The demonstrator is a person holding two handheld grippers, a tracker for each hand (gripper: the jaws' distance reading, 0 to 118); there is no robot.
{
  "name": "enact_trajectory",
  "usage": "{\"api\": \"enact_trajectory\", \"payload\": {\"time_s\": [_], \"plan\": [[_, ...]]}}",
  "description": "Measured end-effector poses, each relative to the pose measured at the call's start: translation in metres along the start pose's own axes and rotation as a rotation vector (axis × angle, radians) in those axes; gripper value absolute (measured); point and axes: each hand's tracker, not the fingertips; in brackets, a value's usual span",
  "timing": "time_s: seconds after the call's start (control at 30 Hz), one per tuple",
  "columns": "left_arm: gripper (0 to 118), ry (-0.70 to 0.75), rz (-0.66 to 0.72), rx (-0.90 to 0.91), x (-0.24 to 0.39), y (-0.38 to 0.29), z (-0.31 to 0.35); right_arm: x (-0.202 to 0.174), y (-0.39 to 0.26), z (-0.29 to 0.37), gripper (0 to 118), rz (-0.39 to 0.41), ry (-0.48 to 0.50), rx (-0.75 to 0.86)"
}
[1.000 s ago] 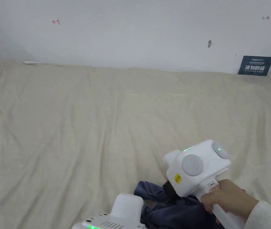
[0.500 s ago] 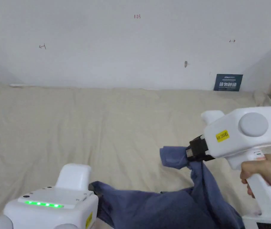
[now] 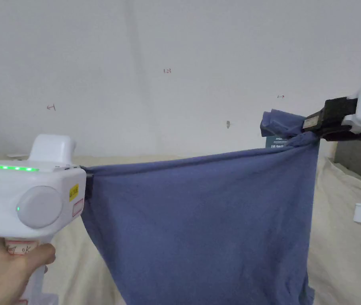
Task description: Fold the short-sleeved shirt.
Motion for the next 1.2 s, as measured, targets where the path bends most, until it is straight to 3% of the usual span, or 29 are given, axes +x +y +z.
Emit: {"api": "enact_trajectory", "payload": {"time_s": [0.23,0.37,0.7,0.83,0.87,1.0,1.2], "plan": [[3,0.041,-0.016,0.090,-0.010,0.082,-0.010,-0.028,0.054,-0.001,8,0.019,0.014,0.053],[3,0.026,0.002,0.111,-0.020,0.125,-0.029,-0.037,0.090,-0.017,8,-0.035,0.029,0.088],[3,0.067,-0.001,0.099,-0.031,0.205,-0.121,-0.075,0.177,-0.092,8,0.086,-0.065,0.132],[3,0.129,0.058,0.158,-0.037,0.234,-0.139,-0.083,0.211,-0.105,8,0.070,-0.013,0.168],[3,0.125,0.014,0.184,-0.036,0.241,-0.140,-0.084,0.218,-0.105,8,0.074,-0.009,0.171],[3,0.134,0.026,0.251,-0.038,0.258,-0.143,-0.089,0.224,-0.106,8,0.147,-0.008,0.246],[3,0.159,-0.018,0.212,-0.030,0.233,-0.167,-0.067,0.177,-0.132,8,0.149,-0.009,0.158]]}}
